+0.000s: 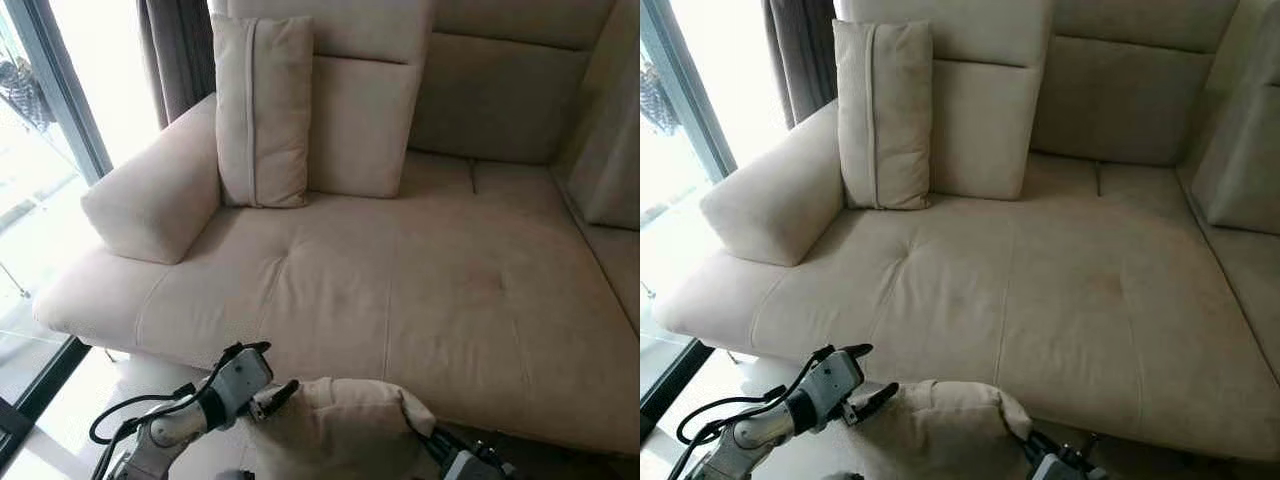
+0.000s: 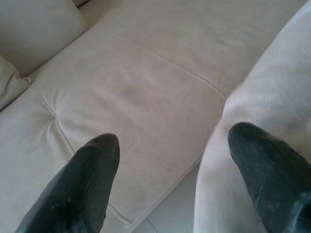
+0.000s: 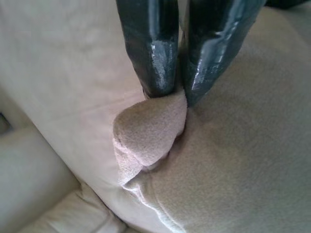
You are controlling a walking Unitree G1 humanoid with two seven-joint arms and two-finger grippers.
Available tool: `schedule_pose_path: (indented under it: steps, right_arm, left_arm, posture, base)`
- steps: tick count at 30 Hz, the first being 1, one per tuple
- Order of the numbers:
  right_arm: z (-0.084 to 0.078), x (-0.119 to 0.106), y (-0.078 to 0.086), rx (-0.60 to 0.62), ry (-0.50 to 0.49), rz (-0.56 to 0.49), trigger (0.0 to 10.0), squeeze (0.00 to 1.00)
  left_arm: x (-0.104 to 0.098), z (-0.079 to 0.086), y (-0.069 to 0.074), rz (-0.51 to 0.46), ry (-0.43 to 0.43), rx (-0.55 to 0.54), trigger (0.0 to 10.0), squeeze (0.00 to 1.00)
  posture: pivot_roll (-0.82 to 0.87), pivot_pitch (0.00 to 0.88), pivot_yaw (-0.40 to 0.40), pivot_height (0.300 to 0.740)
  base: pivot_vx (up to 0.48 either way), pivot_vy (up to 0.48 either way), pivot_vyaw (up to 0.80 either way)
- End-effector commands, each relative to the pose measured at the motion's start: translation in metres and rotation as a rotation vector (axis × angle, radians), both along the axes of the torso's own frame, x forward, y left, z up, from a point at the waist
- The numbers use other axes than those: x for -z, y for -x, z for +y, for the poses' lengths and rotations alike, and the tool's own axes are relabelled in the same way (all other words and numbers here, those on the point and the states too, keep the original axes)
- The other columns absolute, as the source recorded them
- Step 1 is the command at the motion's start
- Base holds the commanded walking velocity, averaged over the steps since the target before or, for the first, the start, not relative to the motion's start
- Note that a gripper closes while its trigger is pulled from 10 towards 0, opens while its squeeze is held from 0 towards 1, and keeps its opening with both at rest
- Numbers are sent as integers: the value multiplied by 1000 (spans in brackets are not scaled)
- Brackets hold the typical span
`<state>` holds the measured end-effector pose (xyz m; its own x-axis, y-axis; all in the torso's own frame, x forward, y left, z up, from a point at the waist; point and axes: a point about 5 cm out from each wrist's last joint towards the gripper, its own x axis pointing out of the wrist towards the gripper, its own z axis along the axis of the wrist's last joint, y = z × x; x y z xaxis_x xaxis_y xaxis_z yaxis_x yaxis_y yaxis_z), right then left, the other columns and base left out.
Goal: Move the pillow to the sofa from floor
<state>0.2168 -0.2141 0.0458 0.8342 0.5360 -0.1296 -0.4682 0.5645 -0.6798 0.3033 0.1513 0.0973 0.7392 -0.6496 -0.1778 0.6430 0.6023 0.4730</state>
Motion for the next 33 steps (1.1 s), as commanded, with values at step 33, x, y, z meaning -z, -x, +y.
schedule_pose_path:
  steps: [33]
  right_arm:
    - [10, -11, 19, -119, -39, -30, 0, 0]
  left_arm:
    - [25, 18, 30, 30, -236, 350, 10000, 0]
  posture:
    - [117, 81, -2, 566]
  base:
    - [0, 0, 0]
